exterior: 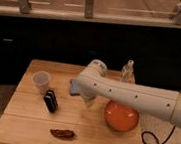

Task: Knock the eraser over

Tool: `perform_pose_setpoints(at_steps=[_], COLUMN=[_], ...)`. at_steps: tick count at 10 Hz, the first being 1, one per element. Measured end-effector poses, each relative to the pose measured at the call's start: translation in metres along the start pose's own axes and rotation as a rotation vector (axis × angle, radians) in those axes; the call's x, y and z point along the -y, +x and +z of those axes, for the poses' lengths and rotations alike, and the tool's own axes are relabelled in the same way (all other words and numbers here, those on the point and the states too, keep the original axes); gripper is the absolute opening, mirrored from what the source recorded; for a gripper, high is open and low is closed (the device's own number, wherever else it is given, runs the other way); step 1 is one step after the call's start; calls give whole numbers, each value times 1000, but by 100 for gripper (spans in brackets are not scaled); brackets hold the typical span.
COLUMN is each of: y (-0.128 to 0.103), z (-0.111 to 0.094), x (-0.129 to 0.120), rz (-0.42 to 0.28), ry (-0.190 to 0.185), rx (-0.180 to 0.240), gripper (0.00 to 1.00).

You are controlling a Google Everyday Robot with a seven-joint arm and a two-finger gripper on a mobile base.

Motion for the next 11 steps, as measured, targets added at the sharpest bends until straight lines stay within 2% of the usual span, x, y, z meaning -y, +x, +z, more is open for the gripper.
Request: perform_pose_setpoints(at_steps=[2, 4, 7, 11], y=[-3, -8, -26, -34], z=[5, 9, 19, 28], x=[-1, 0, 9, 11], rz=[-12, -25, -61, -94], ry=[0, 1, -8, -20], rx=[4, 5, 13, 16], gripper=[20, 5, 2, 2])
